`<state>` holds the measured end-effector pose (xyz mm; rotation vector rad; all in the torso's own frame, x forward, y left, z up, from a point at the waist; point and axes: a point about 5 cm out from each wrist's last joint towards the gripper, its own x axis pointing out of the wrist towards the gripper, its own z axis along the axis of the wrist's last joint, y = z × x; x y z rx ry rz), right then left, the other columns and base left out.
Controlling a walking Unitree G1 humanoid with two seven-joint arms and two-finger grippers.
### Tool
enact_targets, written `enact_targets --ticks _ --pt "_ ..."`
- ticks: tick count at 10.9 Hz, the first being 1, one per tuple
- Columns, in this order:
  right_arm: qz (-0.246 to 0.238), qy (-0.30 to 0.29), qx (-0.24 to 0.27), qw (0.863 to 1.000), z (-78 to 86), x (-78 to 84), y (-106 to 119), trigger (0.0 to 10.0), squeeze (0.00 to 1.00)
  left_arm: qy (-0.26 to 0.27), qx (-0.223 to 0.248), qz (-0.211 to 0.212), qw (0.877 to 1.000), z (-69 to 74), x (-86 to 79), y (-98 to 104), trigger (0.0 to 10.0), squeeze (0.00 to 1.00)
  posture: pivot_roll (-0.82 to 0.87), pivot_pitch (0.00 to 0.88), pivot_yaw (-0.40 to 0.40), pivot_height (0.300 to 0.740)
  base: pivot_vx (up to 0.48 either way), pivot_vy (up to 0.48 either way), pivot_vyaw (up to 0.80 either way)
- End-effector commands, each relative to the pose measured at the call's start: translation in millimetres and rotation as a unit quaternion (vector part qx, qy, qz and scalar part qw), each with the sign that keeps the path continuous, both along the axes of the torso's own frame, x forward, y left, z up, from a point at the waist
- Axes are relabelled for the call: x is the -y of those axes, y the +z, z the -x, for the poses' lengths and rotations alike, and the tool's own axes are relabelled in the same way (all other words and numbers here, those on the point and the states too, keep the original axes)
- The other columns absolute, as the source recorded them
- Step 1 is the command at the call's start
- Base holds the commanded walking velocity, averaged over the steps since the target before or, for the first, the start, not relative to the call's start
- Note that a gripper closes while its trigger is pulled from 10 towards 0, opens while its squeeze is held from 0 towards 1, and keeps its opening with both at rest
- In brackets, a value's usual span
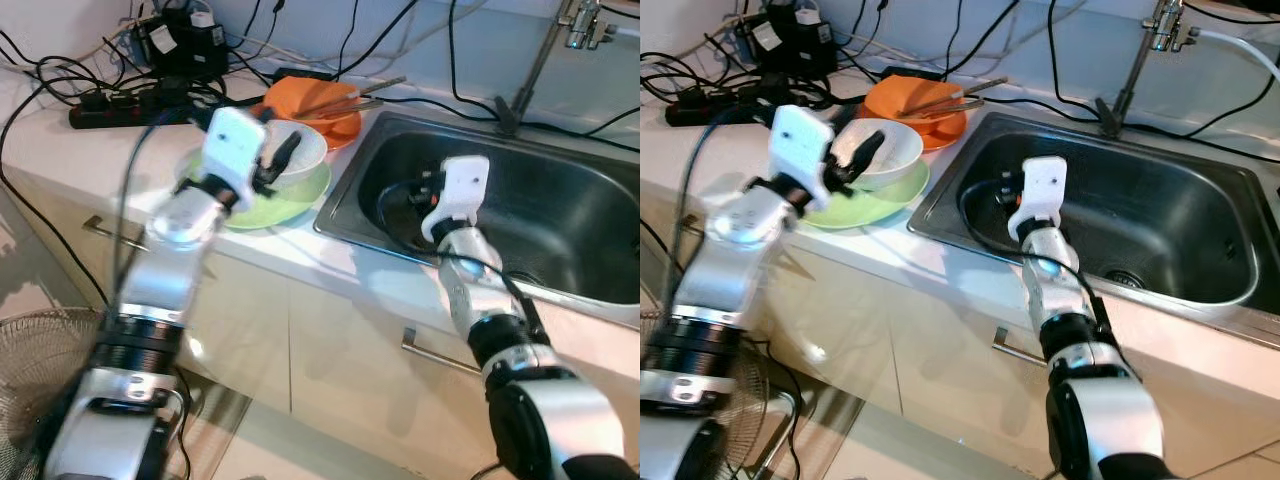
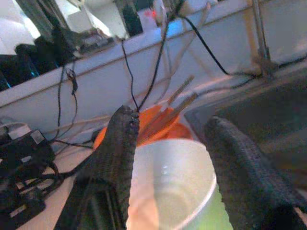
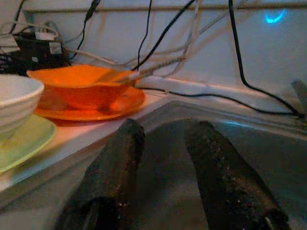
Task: Kitchen organization
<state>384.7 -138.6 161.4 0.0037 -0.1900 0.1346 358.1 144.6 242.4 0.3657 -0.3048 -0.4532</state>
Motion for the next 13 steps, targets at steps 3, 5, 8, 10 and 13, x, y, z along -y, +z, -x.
enact_targets --ticks 3,5,8,10,13 --pt "0.002 0.001 0.005 1.0 -0.2 -0.9 5 10.0 0.0 -0.028 -0.049 -0.065 0.996 -2.7 -0.6 -20 10.0 0.0 0.22 0.025 -0.032 0.74 0.0 0.0 0.0" --pt "0.002 -0.002 0.005 1.0 -0.5 0.0 6 10.0 0.0 -0.037 -0.071 -0.149 0.986 -8.2 -9.6 -23 10.0 0.0 0.22 0.024 -0.029 0.74 0.0 0.0 0.0" --pt "0.001 0.0 0.003 1.0 0.1 -1.6 5 10.0 0.0 -0.017 -0.077 -0.263 0.962 -20.4 -21.6 -19 10.0 0.0 0.22 0.02 -0.025 0.74 0.0 0.0 0.0" --pt "0.001 -0.002 0.004 1.0 -0.3 -0.6 6 10.0 0.0 -0.01 -0.08 -0.311 0.947 -25.5 -27.8 -14 10.0 0.0 0.22 0.019 -0.024 0.74 0.0 0.0 0.0" --pt "0.0 -0.001 0.005 1.0 -0.1 -1.5 6 10.0 0.0 0.016 -0.088 -0.39 0.916 -37.1 -34.8 -12 10.0 0.0 0.22 0.014 -0.018 0.74 0.0 0.0 0.0"
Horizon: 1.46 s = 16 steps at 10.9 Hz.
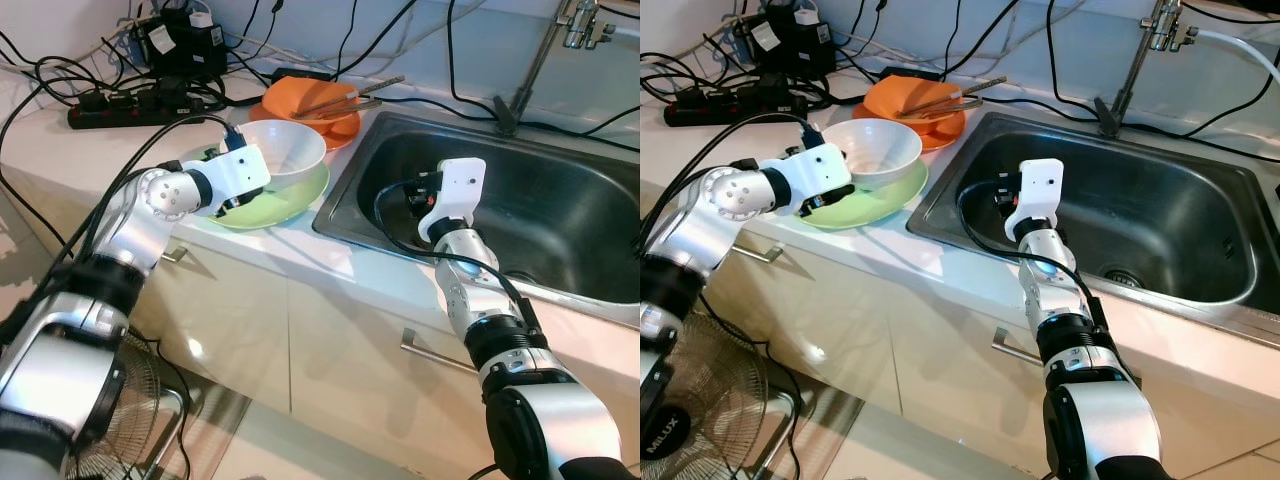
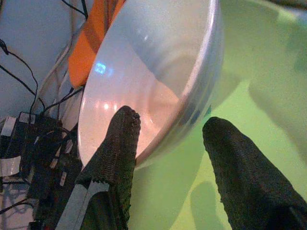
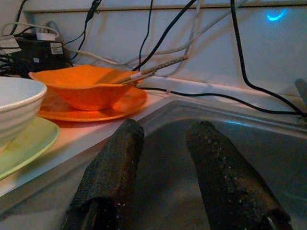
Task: Kitchen organization
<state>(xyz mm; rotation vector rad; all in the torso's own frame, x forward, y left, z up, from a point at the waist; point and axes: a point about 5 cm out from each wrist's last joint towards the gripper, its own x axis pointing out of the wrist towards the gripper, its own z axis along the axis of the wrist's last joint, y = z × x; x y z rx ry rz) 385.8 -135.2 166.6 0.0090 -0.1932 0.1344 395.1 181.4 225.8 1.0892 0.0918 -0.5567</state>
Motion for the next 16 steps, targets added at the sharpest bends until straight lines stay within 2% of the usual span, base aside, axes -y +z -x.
enact_targets --ticks 1,3,4,5,6,10,14,16 --pt "0.003 -0.002 0.004 1.0 1.0 2.4 1 10.0 0.0 -0.001 0.011 -0.021 1.0 -4.4 4.1 4 10.0 0.0 0.22 0.012 -0.019 0.74 0.0 0.0 0.0" --pt "0.004 -0.005 0.004 1.0 0.9 3.9 2 10.0 0.0 0.022 0.014 -0.058 0.998 -10.9 2.3 -5 10.0 0.0 0.21 0.012 -0.015 0.74 0.0 0.0 0.0" --pt "0.004 -0.006 0.004 1.0 0.9 4.2 2 10.0 0.0 0.024 0.015 -0.062 0.998 -11.6 2.2 -6 10.0 0.0 0.21 0.012 -0.015 0.74 0.0 0.0 0.0" --pt "0.003 -0.008 0.001 1.0 1.6 5.2 0 10.0 0.0 0.027 0.01 -0.07 0.997 -12.1 4.4 -15 3.5 0.0 0.21 0.013 -0.014 0.74 0.0 0.0 0.0" --pt "0.003 -0.008 0.001 1.0 1.7 5.3 0 10.0 0.0 0.026 0.009 -0.074 0.997 -11.9 5.3 -17 0.0 0.0 0.21 0.014 -0.014 0.74 0.0 0.0 0.0" --pt "0.002 -0.01 0.001 1.0 1.7 5.3 -1 10.0 0.0 0.02 0.022 -0.071 0.997 -12.2 9.3 -22 0.0 0.0 0.21 0.019 -0.017 0.74 0.0 0.0 0.0" --pt "0.001 -0.013 0.0 1.0 2.2 5.7 -1 10.0 0.0 0.018 0.056 -0.053 0.997 -11.8 15.7 -22 0.0 0.0 0.21 0.006 -0.013 0.74 0.0 0.0 0.0" --pt "0.001 -0.013 -0.001 1.0 2.0 4.6 -2 10.0 0.0 0.034 0.07 -0.031 0.997 -12.3 14.1 -21 0.0 0.0 0.21 0.0 -0.011 0.74 0.0 0.0 0.0"
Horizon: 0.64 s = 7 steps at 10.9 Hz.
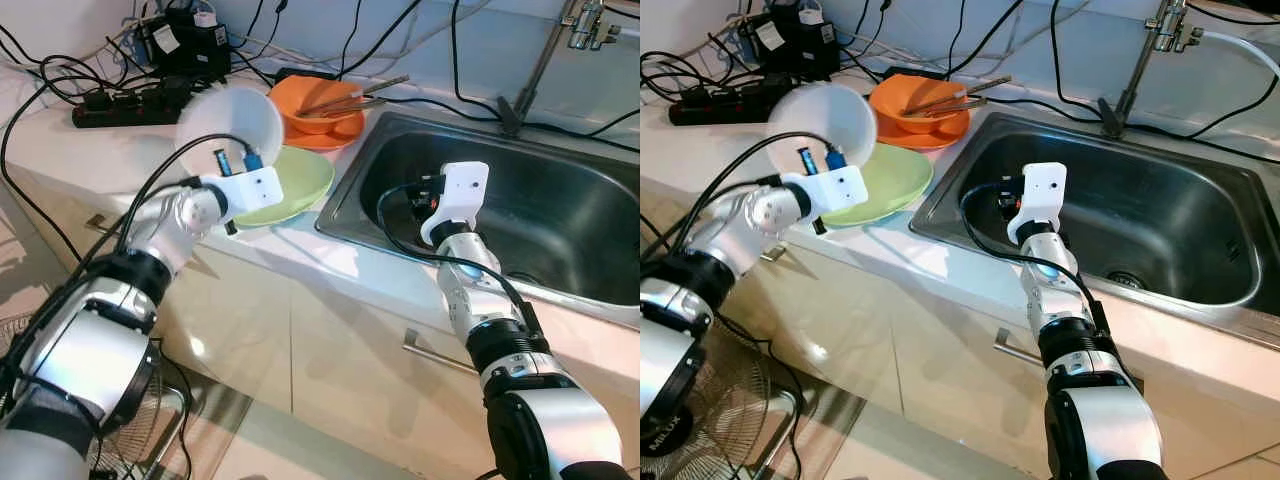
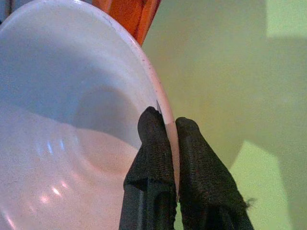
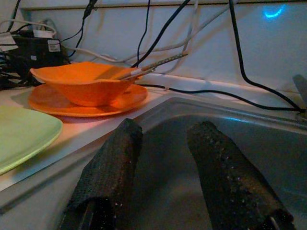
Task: Kitchen organization
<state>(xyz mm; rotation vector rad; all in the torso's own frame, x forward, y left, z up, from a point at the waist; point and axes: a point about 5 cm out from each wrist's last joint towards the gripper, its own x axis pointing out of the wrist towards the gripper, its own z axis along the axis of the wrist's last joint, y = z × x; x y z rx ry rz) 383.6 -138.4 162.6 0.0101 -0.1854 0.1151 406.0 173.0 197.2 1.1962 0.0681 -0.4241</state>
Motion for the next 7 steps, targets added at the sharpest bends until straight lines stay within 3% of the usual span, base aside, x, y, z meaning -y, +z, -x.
enact_targets --ticks 1,3,4,6,7 --pt "0.003 -0.002 0.002 1.0 0.0 0.6 1 10.0 0.0 0.002 0.026 0.013 1.0 -1.3 3.1 6 0.0 0.0 0.21 0.0 -0.011 0.74 0.0 0.0 0.0" --pt "0.003 -0.002 0.003 1.0 0.4 1.1 1 10.0 0.0 -0.012 0.085 -0.004 0.996 -2.2 7.5 25 0.0 0.0 0.21 0.0 -0.01 0.74 0.0 0.0 0.0" --pt "0.002 -0.002 0.006 1.0 0.0 0.8 3 10.0 0.0 -0.04 0.14 -0.011 0.989 -1.0 19.2 44 0.0 0.0 0.21 0.0 -0.008 0.74 0.0 0.0 0.0" --pt "0.006 -0.004 0.01 1.0 -1.0 3.0 6 10.0 0.0 -0.071 0.193 -0.007 0.979 2.4 36.0 61 0.0 0.0 0.21 0.0 -0.011 0.74 0.0 0.0 0.0" --pt "0.008 -0.011 0.021 1.0 -3.5 8.9 14 10.0 0.0 -0.103 0.211 0.003 0.972 7.5 56.1 65 10.0 0.0 0.21 0.0 -0.013 0.74 0.0 0.0 0.0"
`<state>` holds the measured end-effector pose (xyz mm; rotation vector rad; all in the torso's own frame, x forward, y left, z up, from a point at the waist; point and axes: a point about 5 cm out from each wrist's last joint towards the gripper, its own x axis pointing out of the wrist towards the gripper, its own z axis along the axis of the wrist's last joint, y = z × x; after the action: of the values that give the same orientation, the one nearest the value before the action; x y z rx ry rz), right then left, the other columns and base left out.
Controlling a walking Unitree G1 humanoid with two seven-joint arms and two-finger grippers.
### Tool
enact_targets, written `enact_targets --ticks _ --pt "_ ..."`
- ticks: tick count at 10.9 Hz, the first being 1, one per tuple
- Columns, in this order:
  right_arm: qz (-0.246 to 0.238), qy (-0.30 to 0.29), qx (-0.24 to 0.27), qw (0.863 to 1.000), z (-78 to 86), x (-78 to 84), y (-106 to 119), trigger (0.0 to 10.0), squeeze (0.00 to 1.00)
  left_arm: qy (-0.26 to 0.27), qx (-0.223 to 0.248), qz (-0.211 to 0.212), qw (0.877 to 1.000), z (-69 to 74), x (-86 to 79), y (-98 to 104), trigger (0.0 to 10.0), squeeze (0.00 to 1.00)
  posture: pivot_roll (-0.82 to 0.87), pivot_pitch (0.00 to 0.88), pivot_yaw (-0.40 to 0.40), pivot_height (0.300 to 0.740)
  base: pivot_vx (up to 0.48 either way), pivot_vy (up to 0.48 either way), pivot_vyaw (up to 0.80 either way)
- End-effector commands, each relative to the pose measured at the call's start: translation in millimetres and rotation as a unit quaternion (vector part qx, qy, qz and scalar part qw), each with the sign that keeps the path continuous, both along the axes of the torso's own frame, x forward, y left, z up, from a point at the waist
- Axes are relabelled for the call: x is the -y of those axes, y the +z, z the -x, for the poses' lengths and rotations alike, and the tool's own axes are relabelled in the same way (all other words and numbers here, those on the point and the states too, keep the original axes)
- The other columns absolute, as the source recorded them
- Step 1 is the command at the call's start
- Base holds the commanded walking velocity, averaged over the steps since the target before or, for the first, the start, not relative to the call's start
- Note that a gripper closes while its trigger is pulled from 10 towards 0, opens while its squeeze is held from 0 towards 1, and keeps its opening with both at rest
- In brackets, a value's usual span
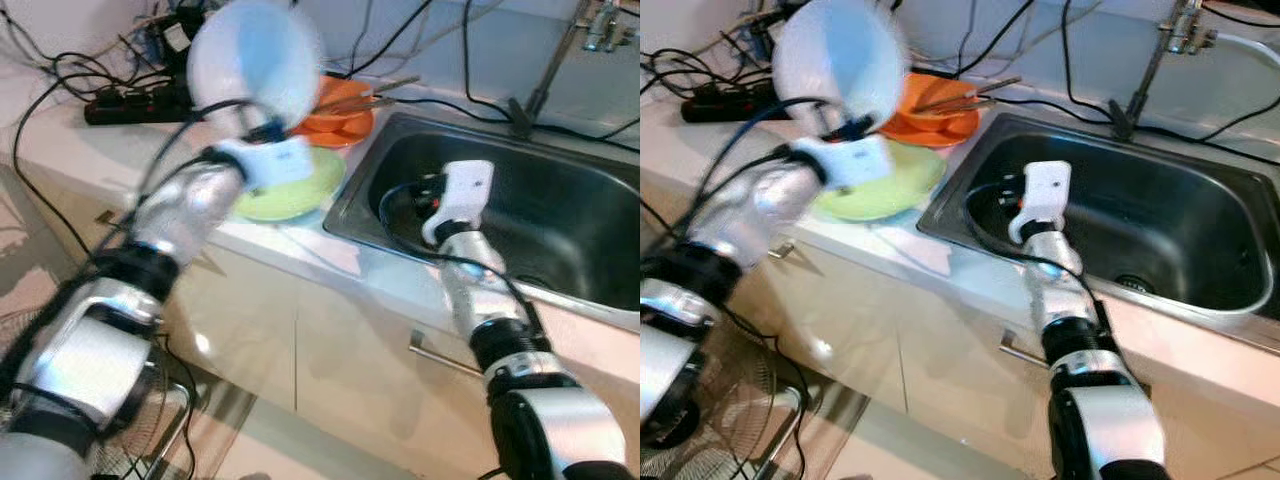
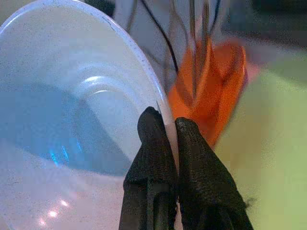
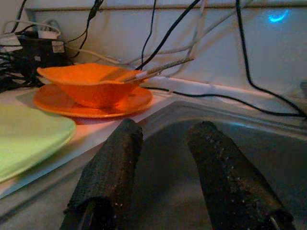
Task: Kitchen organization
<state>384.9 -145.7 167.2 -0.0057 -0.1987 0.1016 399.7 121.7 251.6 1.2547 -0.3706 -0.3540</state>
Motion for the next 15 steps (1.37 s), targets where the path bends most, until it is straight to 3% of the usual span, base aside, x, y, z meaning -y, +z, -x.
enact_targets --ticks 1,5,6,9,10,11,15 --pt "0.002 -0.005 0.016 1.0 -2.9 2.8 11 10.0 0.0 -0.02 0.022 -0.002 1.0 3.4 10.8 8 10.0 0.0 0.2 0.0 -0.012 0.74 0.0 0.0 0.0" --pt "-0.002 -0.004 0.031 1.0 -4.1 5.0 21 10.0 0.0 -0.044 0.001 -0.009 0.999 9.9 25.9 -8 10.0 0.0 0.2 0.0 -0.013 0.74 0.0 0.0 0.0" --pt "-0.006 -0.006 0.053 0.999 -6.1 11.3 35 10.0 1.0 -0.052 -0.006 -0.011 0.999 11.4 32.1 -13 10.0 0.0 0.2 0.0 -0.013 0.74 0.0 0.0 0.0" --pt "-0.018 0.016 0.076 0.997 -7.2 15.1 63 10.0 1.0 -0.058 -0.016 -0.014 0.998 12.2 40.0 -21 10.0 0.0 0.19 0.0 -0.01 0.74 0.0 0.0 0.0" --pt "-0.032 0.044 0.075 0.996 -6.4 10.5 70 10.0 0.88 -0.06 -0.02 -0.018 0.998 12.4 42.3 -22 10.0 0.0 0.18 0.0 -0.007 0.74 0.0 0.0 0.0" --pt "-0.038 0.065 0.073 0.995 -5.1 6.2 73 10.0 0.0 -0.06 -0.02 -0.019 0.998 12.5 43.2 -23 10.0 0.0 0.18 0.0 -0.006 0.74 0.0 0.0 0.0" --pt "-0.069 0.155 0.064 0.983 6.2 -14.8 80 10.0 0.0 -0.064 -0.03 -0.023 0.997 13.8 45.5 -28 10.0 0.0 0.18 0.0 -0.005 0.74 0.0 0.0 0.0"
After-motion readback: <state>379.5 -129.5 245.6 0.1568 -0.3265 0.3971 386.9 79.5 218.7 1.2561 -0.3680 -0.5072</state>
